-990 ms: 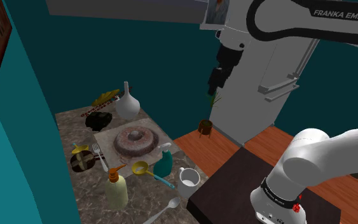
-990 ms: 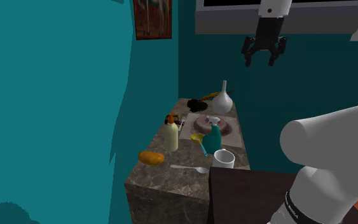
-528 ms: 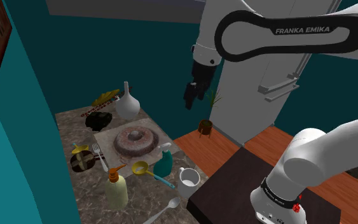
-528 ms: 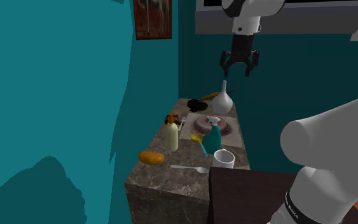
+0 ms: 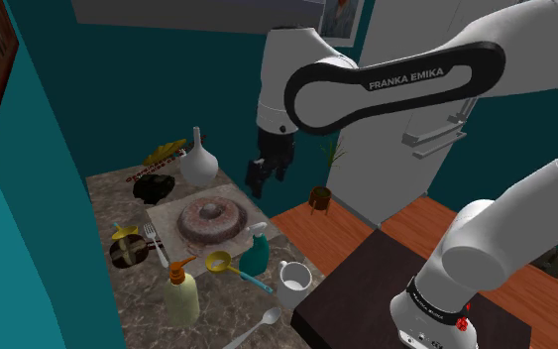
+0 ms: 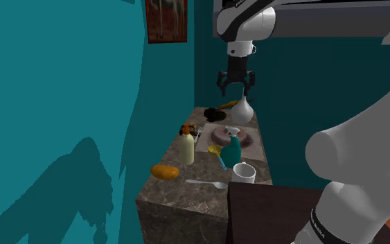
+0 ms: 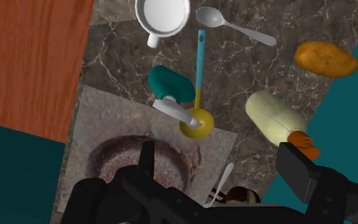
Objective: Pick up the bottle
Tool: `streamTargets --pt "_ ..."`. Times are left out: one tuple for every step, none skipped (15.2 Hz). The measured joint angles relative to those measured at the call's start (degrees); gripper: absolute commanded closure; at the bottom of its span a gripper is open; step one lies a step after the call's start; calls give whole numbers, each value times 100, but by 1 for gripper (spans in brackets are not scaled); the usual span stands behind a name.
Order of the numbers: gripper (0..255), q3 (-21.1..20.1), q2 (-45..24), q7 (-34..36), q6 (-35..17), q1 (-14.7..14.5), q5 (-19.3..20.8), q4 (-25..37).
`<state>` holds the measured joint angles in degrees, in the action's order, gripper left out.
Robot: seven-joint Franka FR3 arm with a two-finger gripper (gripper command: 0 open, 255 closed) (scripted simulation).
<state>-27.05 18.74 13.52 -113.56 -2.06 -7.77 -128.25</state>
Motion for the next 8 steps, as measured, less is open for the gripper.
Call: streamTargets --pt "0 -114 -213 141 -107 2 61 75" --pt "0 -207 -419 270 -167 8 134 186" --pt "0 -310 -669 421 -243 16 233 323" --pt "0 -408 -872 577 -306 2 319 417" --pt "0 -504 -1108 745 -367 -11 430 545" --pt "0 -580 -1363 898 -433 -18 563 677" --pt "0 -652 -1577 1059 -468 -49 676 797" --pt "0 -716 -1848 1233 -547 -83 832 923"
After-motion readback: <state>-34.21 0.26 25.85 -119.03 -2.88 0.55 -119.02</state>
